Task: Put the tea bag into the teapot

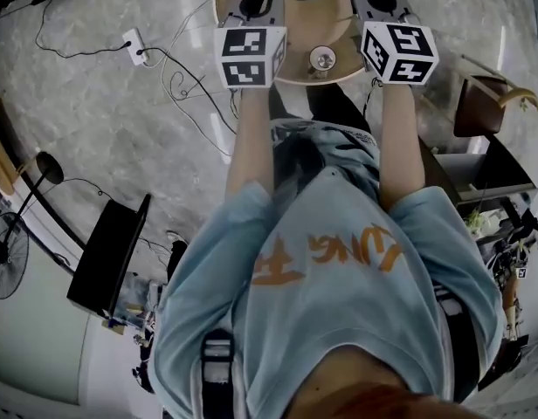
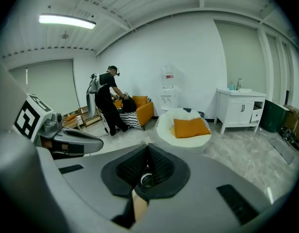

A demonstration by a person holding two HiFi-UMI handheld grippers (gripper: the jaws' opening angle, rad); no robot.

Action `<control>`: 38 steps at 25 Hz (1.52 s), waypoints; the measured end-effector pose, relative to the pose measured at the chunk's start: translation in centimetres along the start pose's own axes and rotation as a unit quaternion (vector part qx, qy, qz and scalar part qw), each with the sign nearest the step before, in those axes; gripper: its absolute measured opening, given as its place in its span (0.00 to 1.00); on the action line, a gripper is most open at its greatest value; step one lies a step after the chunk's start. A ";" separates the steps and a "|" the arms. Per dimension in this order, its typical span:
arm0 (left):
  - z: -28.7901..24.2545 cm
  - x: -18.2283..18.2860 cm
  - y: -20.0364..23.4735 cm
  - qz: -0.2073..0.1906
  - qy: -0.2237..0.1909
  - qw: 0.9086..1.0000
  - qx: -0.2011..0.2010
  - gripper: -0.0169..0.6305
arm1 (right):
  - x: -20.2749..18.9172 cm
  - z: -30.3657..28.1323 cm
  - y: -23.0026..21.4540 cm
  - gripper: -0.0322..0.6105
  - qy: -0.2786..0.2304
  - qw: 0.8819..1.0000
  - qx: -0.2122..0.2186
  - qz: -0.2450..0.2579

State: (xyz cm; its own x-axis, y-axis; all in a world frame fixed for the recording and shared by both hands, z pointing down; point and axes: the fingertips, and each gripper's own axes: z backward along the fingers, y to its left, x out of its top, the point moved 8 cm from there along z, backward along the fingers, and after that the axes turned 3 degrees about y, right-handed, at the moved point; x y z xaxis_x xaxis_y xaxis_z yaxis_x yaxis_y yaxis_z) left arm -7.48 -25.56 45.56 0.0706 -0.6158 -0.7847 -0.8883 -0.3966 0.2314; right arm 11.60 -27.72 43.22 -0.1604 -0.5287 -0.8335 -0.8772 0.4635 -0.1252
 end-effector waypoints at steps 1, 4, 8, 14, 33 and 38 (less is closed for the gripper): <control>-0.6 -0.1 0.1 -0.001 0.005 1.000 -0.007 0.06 | -0.5 -0.5 -0.1 0.07 0.008 1.000 -0.003 -0.001; -2.2 -0.6 0.3 0.001 0.024 0.999 -0.024 0.06 | -1.9 -1.7 -0.4 0.07 0.031 1.000 -0.006 -0.001; -3.9 -1.3 0.4 0.020 0.025 0.997 -0.068 0.06 | -3.6 -3.7 -0.3 0.07 0.061 0.998 -0.002 0.009; -6.7 -3.0 0.9 0.032 0.063 0.995 -0.063 0.06 | -5.5 -6.5 -0.5 0.07 0.096 0.995 0.000 0.035; -9.8 -4.9 3.4 0.061 0.097 0.991 -0.070 0.06 | -8.8 -12.4 0.6 0.07 0.160 0.982 0.013 0.101; -9.5 -4.8 4.2 0.064 0.096 0.991 -0.068 0.06 | -9.1 -13.4 1.1 0.07 0.169 0.980 0.015 0.106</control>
State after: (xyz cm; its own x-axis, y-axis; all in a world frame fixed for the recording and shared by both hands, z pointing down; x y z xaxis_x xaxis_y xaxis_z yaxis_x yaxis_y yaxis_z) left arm -7.25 -30.67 55.77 0.0570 -0.7803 -0.6228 -0.8276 -0.3859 0.4077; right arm 6.07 -31.89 57.90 -0.4822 -0.6214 -0.6175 -0.7956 0.6057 0.0117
